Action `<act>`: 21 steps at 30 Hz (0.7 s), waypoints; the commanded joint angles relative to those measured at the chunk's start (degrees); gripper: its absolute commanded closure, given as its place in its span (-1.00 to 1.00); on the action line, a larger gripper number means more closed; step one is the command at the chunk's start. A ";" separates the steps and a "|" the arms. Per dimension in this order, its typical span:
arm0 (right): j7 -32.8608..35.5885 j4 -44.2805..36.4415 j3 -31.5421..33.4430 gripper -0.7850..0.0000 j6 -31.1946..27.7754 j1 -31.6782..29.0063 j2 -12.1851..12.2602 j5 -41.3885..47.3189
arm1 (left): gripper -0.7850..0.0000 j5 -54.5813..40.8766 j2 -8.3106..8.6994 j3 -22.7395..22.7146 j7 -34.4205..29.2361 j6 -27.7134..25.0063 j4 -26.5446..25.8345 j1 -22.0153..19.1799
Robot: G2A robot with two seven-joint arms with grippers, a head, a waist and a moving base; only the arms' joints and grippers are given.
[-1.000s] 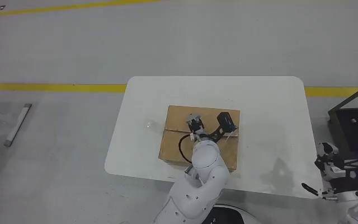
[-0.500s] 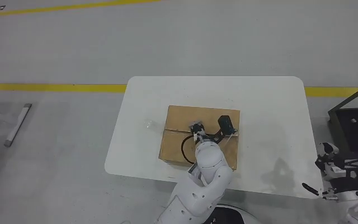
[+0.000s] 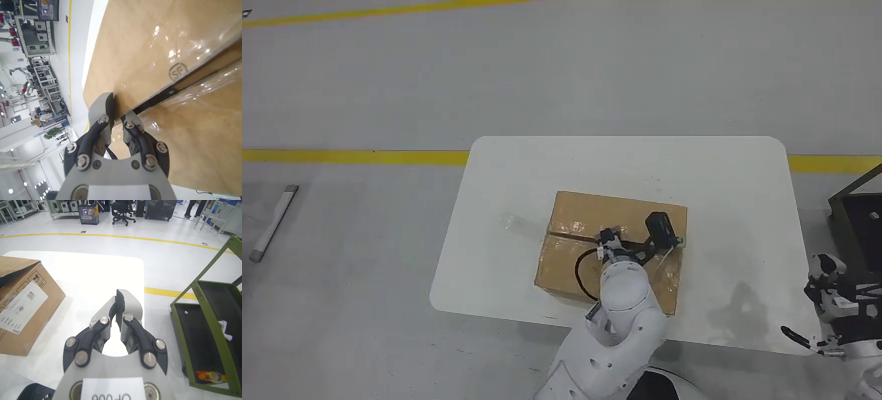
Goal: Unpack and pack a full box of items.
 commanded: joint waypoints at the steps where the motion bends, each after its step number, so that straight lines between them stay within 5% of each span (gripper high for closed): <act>1: -0.03 -0.04 0.00 1.00 0.00 -0.04 -0.05 -0.04 | 1.00 -0.21 -0.27 0.66 -1.02 -0.28 -1.01 0.52; 6: -0.10 -0.67 -0.11 1.00 0.11 -0.50 -0.22 -0.05 | 1.00 -0.89 -1.00 2.20 -2.82 -0.99 -3.41 1.38; 7: -0.18 -0.83 -0.13 1.00 0.19 -0.68 -0.26 -0.08 | 0.74 -0.95 -1.13 2.44 -2.93 -1.23 -3.74 1.41; 8: -0.19 -0.89 -0.16 1.00 0.23 -0.72 -0.29 -0.07 | -1.00 -0.86 -1.24 2.44 -3.06 -1.14 -3.90 1.36; 21: -0.41 -1.42 0.00 1.00 -0.95 -1.06 -0.55 -0.36 | -1.00 3.73 -3.06 1.71 0.90 -1.85 -0.40 -7.58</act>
